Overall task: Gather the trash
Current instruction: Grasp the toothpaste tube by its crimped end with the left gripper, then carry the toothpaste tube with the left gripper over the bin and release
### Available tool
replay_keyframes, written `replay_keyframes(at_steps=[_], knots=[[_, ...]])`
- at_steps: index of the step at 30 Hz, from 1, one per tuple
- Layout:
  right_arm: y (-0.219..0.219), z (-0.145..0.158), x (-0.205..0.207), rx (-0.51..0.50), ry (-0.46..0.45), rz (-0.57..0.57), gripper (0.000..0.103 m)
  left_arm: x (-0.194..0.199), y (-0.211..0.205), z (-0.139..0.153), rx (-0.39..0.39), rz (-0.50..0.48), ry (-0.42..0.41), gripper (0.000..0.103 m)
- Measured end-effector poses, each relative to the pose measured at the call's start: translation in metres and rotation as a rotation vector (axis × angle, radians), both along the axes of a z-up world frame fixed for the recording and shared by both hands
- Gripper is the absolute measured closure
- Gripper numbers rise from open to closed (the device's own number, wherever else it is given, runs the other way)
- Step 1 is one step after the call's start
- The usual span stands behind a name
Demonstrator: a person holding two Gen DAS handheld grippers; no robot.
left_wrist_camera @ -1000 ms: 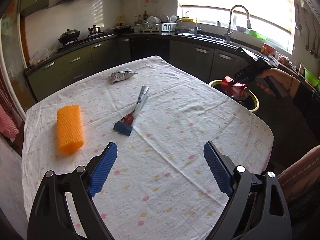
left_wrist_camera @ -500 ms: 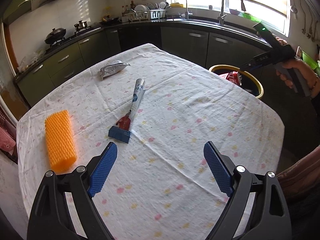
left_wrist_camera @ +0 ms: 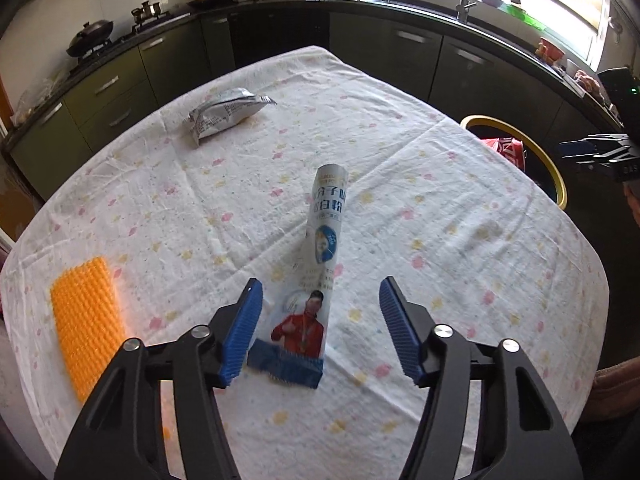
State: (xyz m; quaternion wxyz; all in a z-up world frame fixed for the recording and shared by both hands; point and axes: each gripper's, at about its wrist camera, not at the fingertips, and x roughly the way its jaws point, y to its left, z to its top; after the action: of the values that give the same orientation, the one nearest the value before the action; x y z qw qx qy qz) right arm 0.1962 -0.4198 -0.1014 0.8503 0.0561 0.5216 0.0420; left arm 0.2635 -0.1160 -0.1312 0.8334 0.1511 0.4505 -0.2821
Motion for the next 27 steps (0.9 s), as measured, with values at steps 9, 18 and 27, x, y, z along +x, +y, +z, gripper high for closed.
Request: replay_keyframes(at_steps=[9,18,27], knots=[[0.004,-0.004,-0.004,0.014,0.010,0.016,0.030,0.007,-0.010,-0.009,0.024,0.004,0.008,0.069],[0.005,-0.006,-0.010,0.025,0.009,0.016,0.030,-0.008,-0.008,0.000,0.005,0.005,-0.006,0.080],[-0.008,-0.006,-0.020,0.036,-0.009,-0.012,0.030,-0.043,-0.042,0.040,-0.033,-0.099,-0.062,0.080]])
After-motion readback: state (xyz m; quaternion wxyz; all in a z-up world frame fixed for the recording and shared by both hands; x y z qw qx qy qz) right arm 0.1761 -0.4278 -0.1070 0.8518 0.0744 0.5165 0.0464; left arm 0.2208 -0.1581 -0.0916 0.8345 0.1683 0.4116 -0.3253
